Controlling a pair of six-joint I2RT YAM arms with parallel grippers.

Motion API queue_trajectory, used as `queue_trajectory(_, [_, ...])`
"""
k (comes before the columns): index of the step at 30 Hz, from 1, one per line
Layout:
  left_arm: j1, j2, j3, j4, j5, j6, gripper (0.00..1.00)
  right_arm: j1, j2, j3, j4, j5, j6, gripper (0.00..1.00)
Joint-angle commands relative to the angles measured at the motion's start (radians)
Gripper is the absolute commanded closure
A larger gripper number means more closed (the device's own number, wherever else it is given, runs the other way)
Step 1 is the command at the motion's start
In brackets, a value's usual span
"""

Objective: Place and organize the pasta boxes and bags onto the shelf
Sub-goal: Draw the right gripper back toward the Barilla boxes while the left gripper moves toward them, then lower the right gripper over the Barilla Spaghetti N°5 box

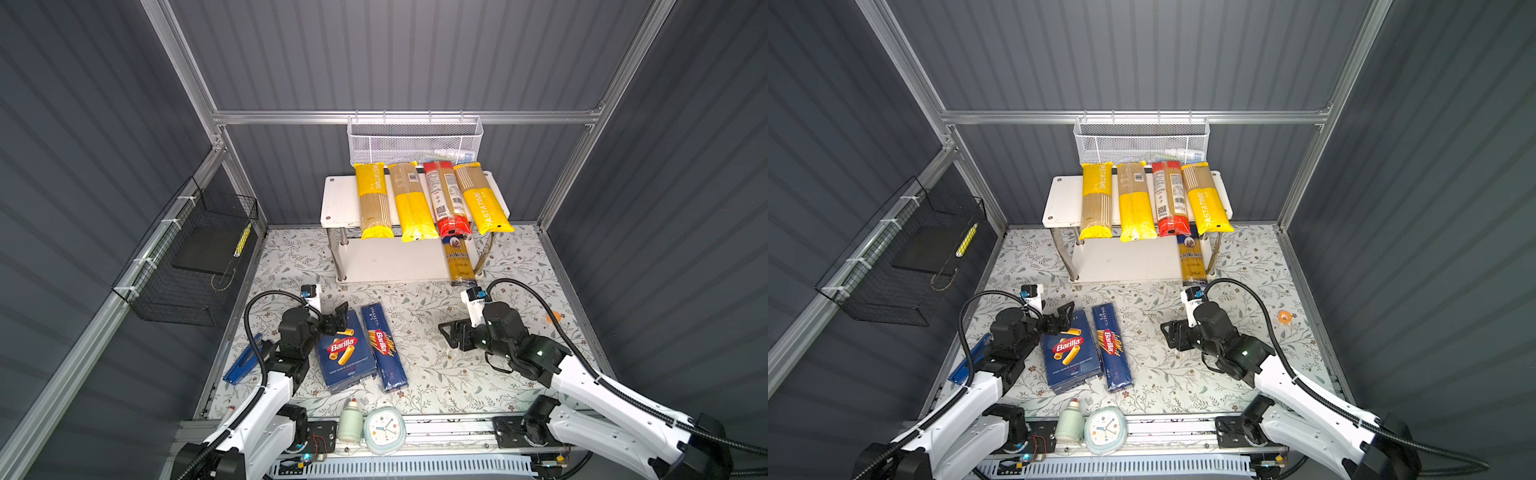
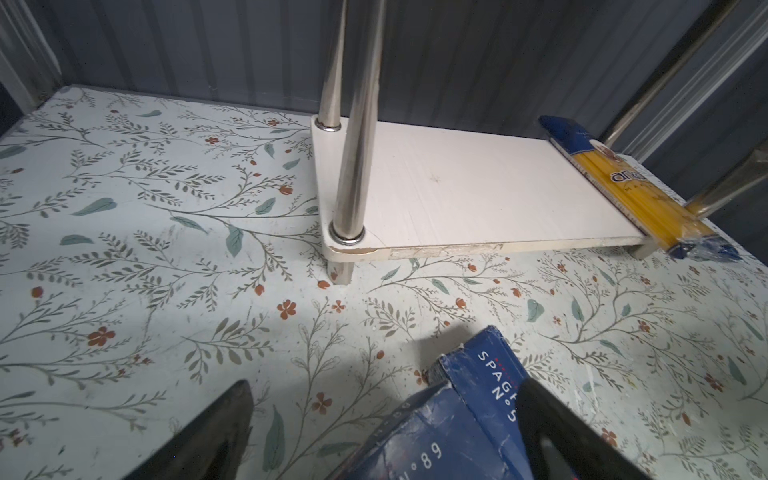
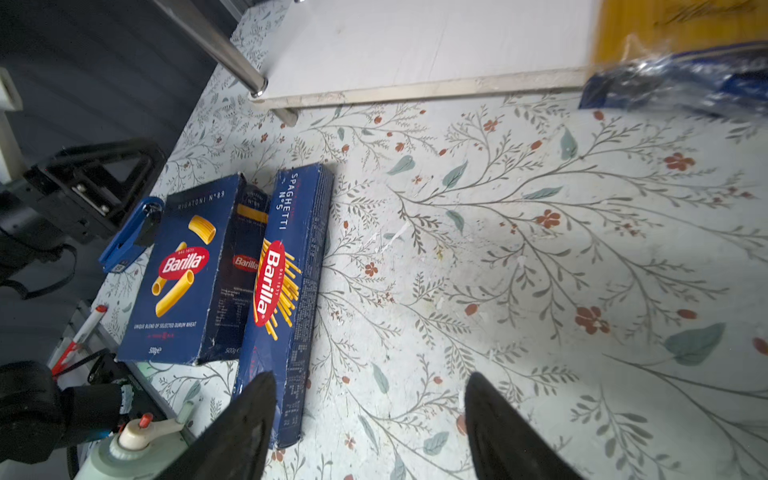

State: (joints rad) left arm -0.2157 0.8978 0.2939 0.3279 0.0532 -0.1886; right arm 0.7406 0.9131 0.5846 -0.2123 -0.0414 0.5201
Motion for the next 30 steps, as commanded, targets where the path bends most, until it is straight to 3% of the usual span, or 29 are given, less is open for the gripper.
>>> queue_trajectory(1, [-0.005,0.016,0.025,-0.031,-0.085,-0.037,0.01,0.041,0.07,-0.026,0.086,-0.037,-0.049,0.25])
queue_trajectory(8, [-0.005,0.092,0.279,-0.281,-0.015,-0.057,0.01,0.106,0.273,0.044,0.103,-0.09,-0.043,0.24])
queue_trajectory(12, [-0.005,0.092,0.376,-0.445,0.006,-0.094,0.01,0.179,0.344,0.131,0.03,-0.017,0.008,0.23])
queue_trajectory(17, [-0.005,0.019,0.424,-0.609,0.062,-0.084,0.01,0.247,0.447,0.253,-0.012,0.01,0.028,0.21])
queue_trajectory(22, [-0.005,0.003,0.499,-0.813,0.046,0.014,0.01,0.325,0.578,0.396,-0.108,0.056,-0.009,0.2])
queue_trajectory(30, [-0.004,-0.015,0.52,-0.862,0.114,0.003,0.01,0.333,0.807,0.603,-0.166,0.019,0.0,0.17])
